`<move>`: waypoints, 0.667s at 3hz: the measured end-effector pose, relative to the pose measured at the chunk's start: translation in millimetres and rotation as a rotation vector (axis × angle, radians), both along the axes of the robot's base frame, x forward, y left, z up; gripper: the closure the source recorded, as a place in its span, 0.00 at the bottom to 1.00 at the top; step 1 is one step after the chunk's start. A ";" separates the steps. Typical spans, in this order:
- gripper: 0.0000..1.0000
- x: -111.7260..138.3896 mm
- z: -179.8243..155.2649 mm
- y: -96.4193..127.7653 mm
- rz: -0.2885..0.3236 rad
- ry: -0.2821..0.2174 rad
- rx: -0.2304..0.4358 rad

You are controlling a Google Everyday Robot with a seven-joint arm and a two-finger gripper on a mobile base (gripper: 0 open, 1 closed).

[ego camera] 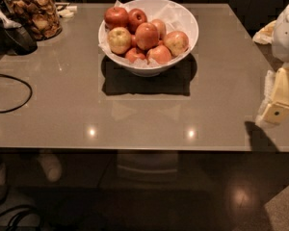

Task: Pick apple from white bowl

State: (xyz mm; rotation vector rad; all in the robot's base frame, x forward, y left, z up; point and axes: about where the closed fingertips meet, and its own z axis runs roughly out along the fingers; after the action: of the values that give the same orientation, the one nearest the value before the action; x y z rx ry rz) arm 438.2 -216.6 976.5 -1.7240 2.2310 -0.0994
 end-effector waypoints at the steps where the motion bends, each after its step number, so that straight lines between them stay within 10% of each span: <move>1: 0.00 12.0 3.6 9.8 0.010 0.004 -0.010; 2: 0.00 12.6 4.2 10.8 0.012 0.003 -0.010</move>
Offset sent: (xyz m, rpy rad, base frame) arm 0.0270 0.0213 0.0035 -0.0277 0.0366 0.0239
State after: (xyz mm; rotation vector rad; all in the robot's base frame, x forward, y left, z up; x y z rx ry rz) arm 450.8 -205.8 980.7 -1.7436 2.2259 -0.1060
